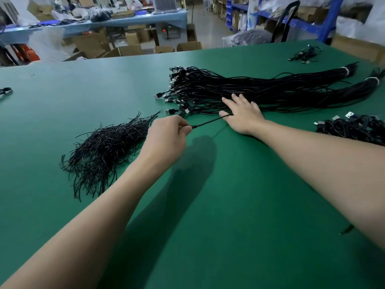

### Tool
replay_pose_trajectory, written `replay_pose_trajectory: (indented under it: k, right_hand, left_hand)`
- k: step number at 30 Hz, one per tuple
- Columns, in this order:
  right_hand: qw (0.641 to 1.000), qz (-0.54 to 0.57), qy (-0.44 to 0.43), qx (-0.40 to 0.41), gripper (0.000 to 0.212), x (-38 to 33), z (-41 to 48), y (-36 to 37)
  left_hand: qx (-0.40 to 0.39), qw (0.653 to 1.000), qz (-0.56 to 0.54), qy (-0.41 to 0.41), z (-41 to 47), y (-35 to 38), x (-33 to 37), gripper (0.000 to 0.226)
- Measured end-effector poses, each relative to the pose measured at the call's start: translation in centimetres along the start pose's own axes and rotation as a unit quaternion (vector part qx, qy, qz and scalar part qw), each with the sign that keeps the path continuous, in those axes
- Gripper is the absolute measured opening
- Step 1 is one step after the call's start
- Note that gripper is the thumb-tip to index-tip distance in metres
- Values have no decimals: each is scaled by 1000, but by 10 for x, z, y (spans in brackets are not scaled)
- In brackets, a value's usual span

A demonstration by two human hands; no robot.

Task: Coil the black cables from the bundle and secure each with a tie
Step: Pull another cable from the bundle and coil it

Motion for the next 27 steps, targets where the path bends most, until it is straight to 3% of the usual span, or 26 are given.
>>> replay_pose_trajectory:
  k: [5,10,17,21,23,24,25,26,27]
  right_hand:
    - [1000,3,-9,11,55,8,6,-6]
    - [1000,10,-11,12,55,15,12,-8]
    - [1000,12,5,21,62,6,2,-18]
    - [977,54,-63,195,75,-28,-68,-60]
    - [942,106,-133,290,60,-48,-125,-73]
    - [927,176,-144,299,46,-53,-149,-74]
    - [915,287,-131,251,32,-55,-165,-72]
    - [888,428,-92,137,25,-60,-176,-65]
    - [825,563,-45,-7,34,-69,-183,-53]
  left_hand:
    - [19,999,-32,1,-13,-29,0,12]
    - [100,993,-60,9,-27,-91,-8,12]
    - [165,946,-280,10,-58,-156,-35,12]
    - [224,896,-384,-29,-70,-140,-31,10]
    - [229,866,-440,-63,-75,-120,-25,8]
    - [223,857,-459,-75,-78,-108,-20,7]
    - [209,854,-469,-83,-82,-95,-13,7]
    - [186,857,-472,-86,-86,-80,-5,6]
    - [154,864,-471,-86,-92,-63,4,5]
Point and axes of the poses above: each hand's wrist, its own z-axis towards the middle knuckle, its own y-axis out of the palm, x = y × z, the point moved 7 cm from there along z, towards the middle knuckle, and after that the axes turned 5 degrees about y, right-handed, at the moved point
